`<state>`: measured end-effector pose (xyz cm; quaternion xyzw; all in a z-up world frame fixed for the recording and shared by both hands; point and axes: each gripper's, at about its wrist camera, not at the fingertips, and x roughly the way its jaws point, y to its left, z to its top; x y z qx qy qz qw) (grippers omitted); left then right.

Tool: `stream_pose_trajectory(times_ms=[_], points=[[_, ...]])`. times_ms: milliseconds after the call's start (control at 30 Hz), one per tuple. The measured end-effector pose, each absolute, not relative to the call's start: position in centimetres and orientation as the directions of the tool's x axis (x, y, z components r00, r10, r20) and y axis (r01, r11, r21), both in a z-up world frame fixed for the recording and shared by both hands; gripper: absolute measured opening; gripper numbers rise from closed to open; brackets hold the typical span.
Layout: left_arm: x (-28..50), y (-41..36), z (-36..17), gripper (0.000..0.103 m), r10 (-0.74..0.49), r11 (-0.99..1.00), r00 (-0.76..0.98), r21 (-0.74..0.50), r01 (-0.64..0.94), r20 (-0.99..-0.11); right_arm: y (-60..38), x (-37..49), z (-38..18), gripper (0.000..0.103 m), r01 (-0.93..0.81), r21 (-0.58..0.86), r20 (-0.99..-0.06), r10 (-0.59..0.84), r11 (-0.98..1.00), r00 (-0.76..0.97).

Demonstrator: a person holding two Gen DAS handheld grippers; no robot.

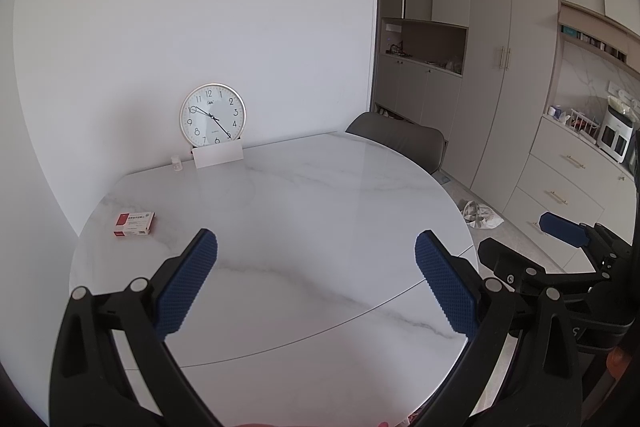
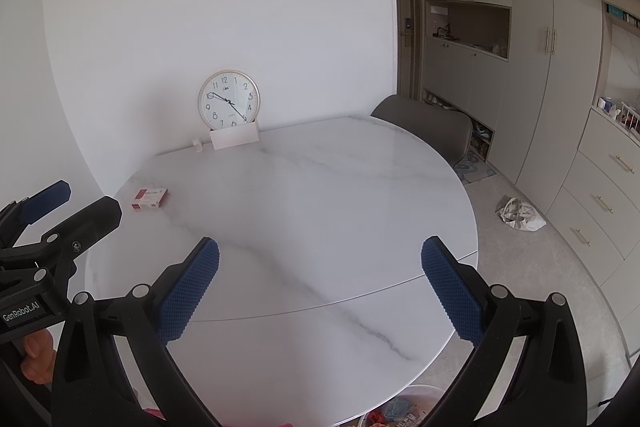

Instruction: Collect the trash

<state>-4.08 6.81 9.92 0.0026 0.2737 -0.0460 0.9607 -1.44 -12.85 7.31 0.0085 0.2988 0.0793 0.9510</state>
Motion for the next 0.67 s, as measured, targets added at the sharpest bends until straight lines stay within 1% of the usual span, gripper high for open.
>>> stream_pose_trajectory(times_ms=[267,367,533,667], points=[[-4.1,6.9,9.6,0.095,-0.089,0.995,0.849,-0.018,0.093,-0.521,-12.9,-1.4,7.3,0.100,-0.142,0.062,-0.568,0.152,0.988,0.809],[-3.8,6.9,9.4,0.095,-0.102,0.995,0.839,-0.038,0.096,-0.535,-13.1,-1.5,7.3,0.100,-0.136,0.062,-0.570,0.147,0.989,0.808],[-3.0,7.3,8.6,0.095,-0.086,0.996,0.812,-0.056,0.066,-0.577,-13.2,-1.4,7.0,0.100,-0.134,0.063,-0.578,0.145,0.989,0.803],[-2.9,7.5,8.3,0.095,-0.085,0.996,0.809,-0.062,0.060,-0.582,-13.3,-1.2,6.7,0.100,-0.130,0.066,-0.589,0.144,0.989,0.795]])
